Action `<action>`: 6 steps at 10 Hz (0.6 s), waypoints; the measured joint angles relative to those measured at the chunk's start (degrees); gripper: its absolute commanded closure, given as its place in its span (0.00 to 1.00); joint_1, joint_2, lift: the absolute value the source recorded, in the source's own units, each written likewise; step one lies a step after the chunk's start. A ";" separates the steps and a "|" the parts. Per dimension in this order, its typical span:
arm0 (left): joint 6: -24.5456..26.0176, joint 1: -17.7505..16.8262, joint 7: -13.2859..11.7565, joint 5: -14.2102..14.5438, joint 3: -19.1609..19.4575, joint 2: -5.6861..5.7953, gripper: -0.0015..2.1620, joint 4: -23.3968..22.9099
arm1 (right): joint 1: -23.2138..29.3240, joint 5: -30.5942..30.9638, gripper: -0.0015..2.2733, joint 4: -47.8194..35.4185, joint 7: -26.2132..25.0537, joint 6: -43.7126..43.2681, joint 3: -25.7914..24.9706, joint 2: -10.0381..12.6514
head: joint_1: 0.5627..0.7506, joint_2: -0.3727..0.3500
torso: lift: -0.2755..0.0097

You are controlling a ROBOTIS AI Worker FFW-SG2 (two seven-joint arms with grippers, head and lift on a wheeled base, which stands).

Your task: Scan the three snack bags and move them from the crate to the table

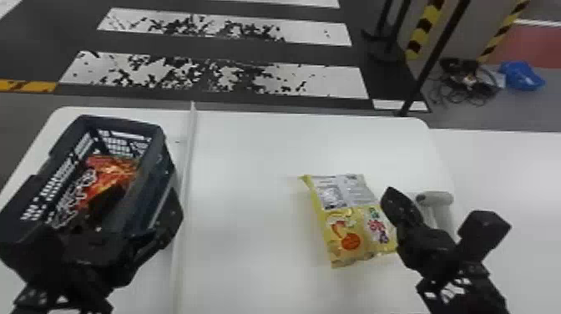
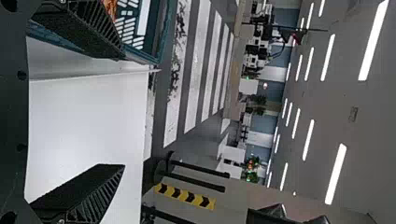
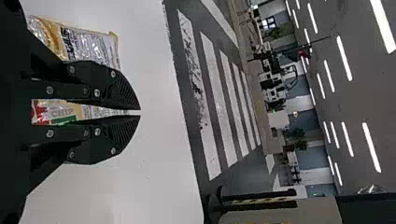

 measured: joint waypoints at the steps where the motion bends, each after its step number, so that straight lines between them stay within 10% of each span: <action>1: 0.00 0.18 0.06 -0.21 -0.09 0.00 0.01 -0.11 | -0.35 1.27 0.95 2.05 0.00 -3.10 1.53 -0.39 | 0.70 0.40 | 0.75; 6: -1.46 1.24 0.30 -1.41 -1.65 0.07 0.01 0.05 | -4.23 8.18 0.95 11.15 -1.71 -10.98 9.63 -0.51 | 0.70 0.49 | 0.75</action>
